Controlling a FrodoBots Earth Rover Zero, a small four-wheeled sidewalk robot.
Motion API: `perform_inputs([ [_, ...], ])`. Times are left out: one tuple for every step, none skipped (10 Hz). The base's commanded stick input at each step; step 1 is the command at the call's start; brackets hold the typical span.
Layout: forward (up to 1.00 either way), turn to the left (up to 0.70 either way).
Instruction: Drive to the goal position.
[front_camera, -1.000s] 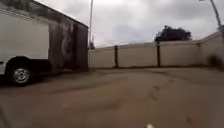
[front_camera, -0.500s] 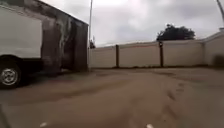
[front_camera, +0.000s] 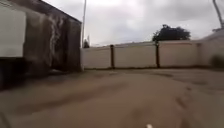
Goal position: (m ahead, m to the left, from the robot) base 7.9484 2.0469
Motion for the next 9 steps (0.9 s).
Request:
perform_inputs([
  [1.00, 0.00],
  [1.00, 0.00],
  [1.00, 0.00],
  [1.00, 0.00],
  [1.00, 0.00],
  [1.00, 0.00],
  [1.00, 0.00],
  [1.00, 0.00],
  [1.00, 0.00],
])
